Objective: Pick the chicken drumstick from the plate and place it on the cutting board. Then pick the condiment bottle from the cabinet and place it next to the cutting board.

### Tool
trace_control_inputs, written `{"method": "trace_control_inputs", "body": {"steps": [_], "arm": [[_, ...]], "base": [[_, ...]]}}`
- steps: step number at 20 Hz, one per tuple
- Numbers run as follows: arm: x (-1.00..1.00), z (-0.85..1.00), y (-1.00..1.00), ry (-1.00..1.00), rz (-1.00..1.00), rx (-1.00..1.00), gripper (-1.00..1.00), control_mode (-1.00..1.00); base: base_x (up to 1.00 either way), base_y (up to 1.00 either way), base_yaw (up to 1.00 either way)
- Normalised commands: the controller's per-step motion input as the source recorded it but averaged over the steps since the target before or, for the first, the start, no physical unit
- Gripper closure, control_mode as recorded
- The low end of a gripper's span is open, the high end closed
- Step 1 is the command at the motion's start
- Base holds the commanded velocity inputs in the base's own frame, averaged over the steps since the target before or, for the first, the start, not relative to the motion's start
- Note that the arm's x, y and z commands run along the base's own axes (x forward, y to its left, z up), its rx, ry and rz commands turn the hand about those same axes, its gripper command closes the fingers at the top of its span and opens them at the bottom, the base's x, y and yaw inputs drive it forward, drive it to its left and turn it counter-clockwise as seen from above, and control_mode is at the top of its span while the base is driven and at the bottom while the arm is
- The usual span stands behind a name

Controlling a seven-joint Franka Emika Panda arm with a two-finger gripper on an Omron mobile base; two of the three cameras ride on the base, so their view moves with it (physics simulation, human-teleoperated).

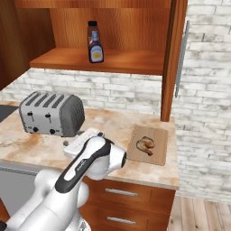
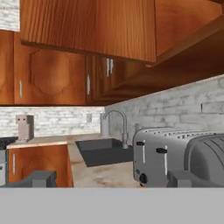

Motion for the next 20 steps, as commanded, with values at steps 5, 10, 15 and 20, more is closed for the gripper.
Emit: {"method": "trace_control_inputs", "body": {"steps": [5,10,15,20], "arm": [[-0.02,0.40,0.00,-0.02,-0.08,0.11,-1.00,-1.00],[-0.11,0.38,0.00,-0.05,-0.04,0.01,-1.00,-1.00],[-0.05,0.39,0.00,-0.03,-0.04,0.00,-1.00,-1.00],[-0.01,0.42,0.00,-0.01,-0.04,0.00,-1.00,-1.00]], "base": [[0.00,0.00,0.00],[0.00,0.00,0.00],[0.00,0.00,0.00],[0.00,0.00,0.00]]}}
